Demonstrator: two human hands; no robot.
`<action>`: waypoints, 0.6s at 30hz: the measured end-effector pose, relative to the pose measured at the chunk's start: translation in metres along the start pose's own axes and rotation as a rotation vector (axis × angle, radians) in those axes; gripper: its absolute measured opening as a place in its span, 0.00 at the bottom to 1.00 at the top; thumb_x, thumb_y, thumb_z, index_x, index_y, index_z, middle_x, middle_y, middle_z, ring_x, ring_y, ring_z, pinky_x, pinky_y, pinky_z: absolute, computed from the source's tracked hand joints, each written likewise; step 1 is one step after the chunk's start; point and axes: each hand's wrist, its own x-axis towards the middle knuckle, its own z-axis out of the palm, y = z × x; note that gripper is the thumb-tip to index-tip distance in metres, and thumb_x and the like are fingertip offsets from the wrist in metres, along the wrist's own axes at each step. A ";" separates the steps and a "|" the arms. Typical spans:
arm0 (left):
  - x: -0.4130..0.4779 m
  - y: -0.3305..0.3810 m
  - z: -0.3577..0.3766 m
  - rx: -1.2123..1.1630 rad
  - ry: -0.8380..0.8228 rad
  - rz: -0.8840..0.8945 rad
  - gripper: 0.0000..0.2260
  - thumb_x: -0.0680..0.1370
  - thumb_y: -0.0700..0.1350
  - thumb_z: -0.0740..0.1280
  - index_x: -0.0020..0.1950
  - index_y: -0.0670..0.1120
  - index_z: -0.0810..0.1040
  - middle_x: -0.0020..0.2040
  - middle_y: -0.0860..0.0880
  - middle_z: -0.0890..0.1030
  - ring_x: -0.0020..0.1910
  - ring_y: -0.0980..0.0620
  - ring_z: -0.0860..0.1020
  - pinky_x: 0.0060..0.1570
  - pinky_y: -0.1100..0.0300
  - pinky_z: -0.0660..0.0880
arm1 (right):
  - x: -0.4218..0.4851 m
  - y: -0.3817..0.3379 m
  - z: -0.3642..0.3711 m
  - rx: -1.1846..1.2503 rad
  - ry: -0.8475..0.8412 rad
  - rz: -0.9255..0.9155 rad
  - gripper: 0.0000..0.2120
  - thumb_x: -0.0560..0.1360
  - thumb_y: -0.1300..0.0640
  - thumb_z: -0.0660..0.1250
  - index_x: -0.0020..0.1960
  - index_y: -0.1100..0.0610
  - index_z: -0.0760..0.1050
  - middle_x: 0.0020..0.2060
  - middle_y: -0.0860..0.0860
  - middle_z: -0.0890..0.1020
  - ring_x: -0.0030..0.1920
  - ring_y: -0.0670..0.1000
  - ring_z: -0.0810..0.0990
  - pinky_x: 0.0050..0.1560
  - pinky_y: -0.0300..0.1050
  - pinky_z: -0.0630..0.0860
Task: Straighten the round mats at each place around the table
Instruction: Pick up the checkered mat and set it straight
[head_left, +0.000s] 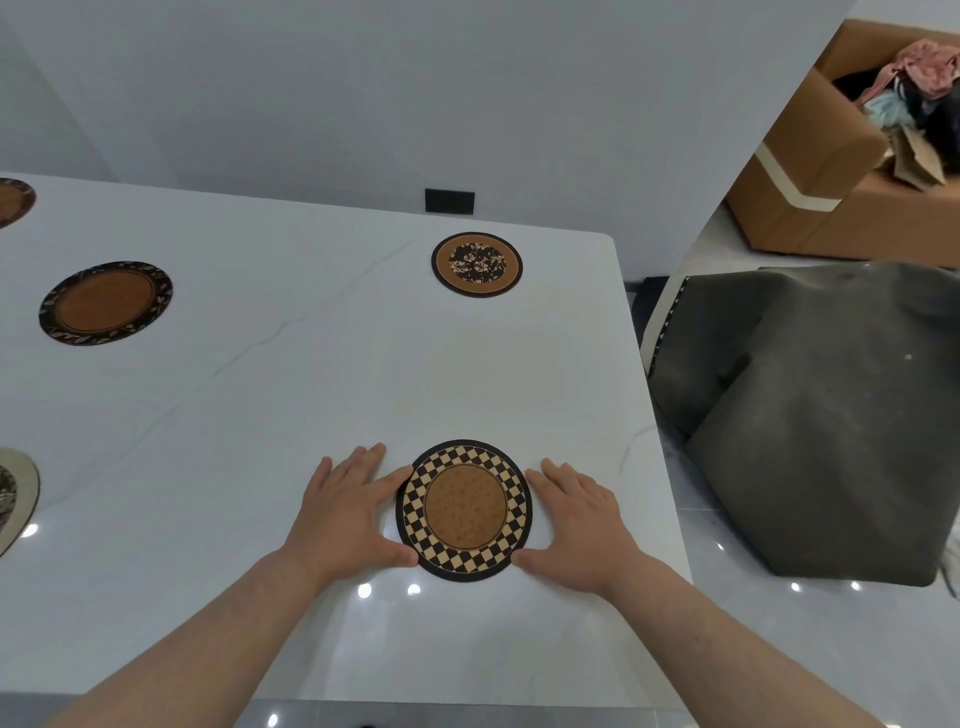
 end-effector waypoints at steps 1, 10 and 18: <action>0.000 0.001 0.000 0.003 -0.004 0.000 0.50 0.55 0.76 0.64 0.75 0.64 0.55 0.79 0.51 0.49 0.77 0.52 0.43 0.72 0.50 0.35 | 0.000 0.000 0.000 0.001 -0.002 0.000 0.49 0.61 0.25 0.60 0.76 0.43 0.49 0.78 0.47 0.53 0.77 0.52 0.48 0.73 0.52 0.47; -0.001 0.003 0.001 0.007 -0.004 -0.006 0.50 0.56 0.77 0.63 0.75 0.64 0.51 0.79 0.51 0.47 0.77 0.52 0.41 0.72 0.49 0.34 | -0.001 0.000 -0.003 -0.005 -0.022 -0.010 0.50 0.60 0.24 0.60 0.75 0.40 0.46 0.78 0.47 0.52 0.77 0.52 0.47 0.73 0.53 0.46; 0.000 0.008 -0.003 0.014 -0.035 -0.033 0.51 0.55 0.75 0.64 0.75 0.64 0.50 0.79 0.51 0.46 0.77 0.51 0.41 0.73 0.47 0.34 | -0.002 -0.007 -0.011 -0.005 -0.073 0.007 0.50 0.60 0.25 0.61 0.76 0.40 0.46 0.78 0.48 0.51 0.77 0.52 0.46 0.73 0.53 0.46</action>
